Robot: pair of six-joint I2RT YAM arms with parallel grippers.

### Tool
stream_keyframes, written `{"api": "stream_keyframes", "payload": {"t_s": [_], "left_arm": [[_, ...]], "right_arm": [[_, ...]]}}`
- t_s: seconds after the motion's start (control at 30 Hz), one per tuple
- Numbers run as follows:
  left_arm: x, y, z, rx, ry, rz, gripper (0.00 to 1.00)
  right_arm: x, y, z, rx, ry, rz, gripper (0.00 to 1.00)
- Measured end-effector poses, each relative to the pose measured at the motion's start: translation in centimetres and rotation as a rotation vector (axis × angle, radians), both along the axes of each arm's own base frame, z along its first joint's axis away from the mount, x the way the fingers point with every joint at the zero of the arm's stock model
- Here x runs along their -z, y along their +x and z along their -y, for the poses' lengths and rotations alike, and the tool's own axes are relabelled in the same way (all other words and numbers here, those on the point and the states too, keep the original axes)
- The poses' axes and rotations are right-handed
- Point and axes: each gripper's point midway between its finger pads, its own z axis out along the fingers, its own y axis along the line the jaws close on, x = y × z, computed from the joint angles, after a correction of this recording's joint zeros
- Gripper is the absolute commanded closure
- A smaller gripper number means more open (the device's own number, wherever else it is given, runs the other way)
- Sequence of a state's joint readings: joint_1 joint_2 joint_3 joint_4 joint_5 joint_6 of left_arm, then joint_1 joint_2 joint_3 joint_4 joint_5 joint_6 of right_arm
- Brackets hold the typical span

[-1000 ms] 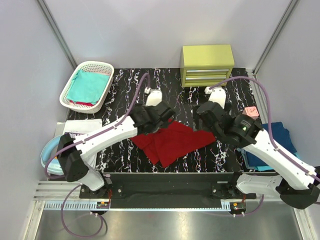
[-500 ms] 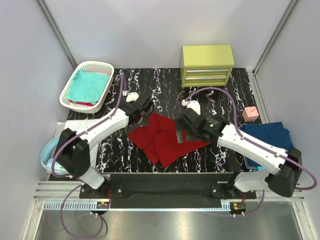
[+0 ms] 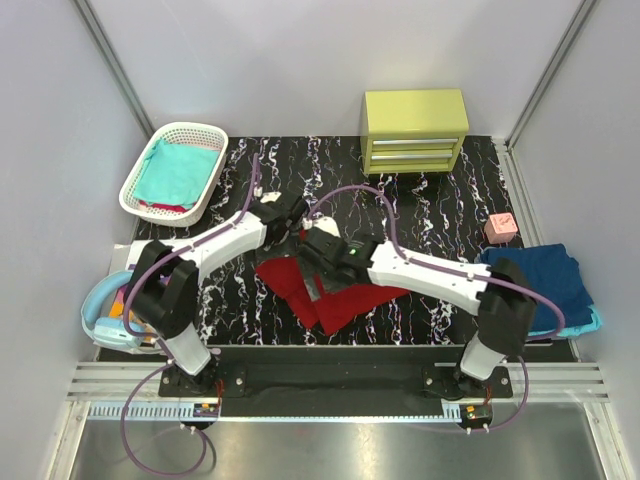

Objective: Fold and stack the t-shirts
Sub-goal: Move the tshirt to the center of the board

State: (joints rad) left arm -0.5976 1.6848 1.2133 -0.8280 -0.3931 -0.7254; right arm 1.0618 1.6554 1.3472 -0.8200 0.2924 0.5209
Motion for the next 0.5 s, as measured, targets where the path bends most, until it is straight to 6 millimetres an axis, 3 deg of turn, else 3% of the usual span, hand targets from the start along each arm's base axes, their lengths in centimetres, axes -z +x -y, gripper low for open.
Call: {"api": "stream_keyframes", "payload": {"t_s": [0.17,0.3,0.37,0.5], "left_arm": [[0.4,-0.1,-0.1,0.008,0.002,-0.003,0.10],[1.2,-0.7,-1.1,-0.002,0.019,-0.030,0.10],[1.3,-0.7,-1.2,0.000,0.021,-0.031,0.11],[1.6,-0.9,-1.5,-0.002,0.024,-0.041,0.11]], "right_arm": [[2.0,0.3,-2.0,-0.019,-0.010,-0.030,0.07],[3.7,0.3,-2.3,-0.020,-0.042,-0.051,0.12],[4.5,0.4,-2.5,-0.020,-0.056,-0.058,0.25],[5.5,0.8,-3.1,-0.016,-0.068,-0.061,0.29]]}}
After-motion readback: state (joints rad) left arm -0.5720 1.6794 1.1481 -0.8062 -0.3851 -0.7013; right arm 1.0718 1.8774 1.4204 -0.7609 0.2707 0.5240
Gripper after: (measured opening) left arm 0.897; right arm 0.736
